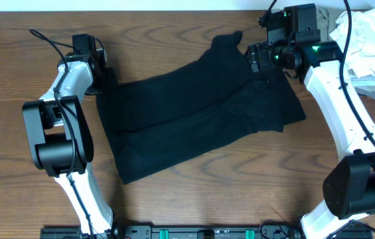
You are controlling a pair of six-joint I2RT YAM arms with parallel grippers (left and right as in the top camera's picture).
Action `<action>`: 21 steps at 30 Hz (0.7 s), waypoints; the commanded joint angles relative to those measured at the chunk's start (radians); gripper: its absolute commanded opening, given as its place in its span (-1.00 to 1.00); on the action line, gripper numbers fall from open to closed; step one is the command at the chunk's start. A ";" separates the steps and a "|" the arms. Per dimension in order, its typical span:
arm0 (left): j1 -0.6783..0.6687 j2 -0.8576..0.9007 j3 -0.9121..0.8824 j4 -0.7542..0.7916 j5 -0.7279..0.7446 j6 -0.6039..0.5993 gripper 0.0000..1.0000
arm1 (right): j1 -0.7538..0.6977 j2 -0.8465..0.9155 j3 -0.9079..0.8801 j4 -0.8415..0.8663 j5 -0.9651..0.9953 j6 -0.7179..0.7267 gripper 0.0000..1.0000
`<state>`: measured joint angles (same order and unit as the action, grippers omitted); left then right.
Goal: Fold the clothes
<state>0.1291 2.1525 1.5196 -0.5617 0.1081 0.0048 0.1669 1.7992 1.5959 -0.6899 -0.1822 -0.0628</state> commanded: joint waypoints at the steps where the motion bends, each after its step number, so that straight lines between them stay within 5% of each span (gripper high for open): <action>1: 0.005 -0.001 0.003 -0.040 -0.013 -0.002 -0.88 | 0.018 -0.008 0.011 0.016 0.010 -0.013 0.51; 21: 0.001 -0.280 0.003 -0.219 -0.014 -0.066 -0.88 | 0.043 0.317 0.011 0.483 -0.017 0.166 0.45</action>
<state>0.1291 1.8759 1.5208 -0.7715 0.1047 -0.0513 0.1905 2.0689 1.5974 -0.2527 -0.1909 0.0303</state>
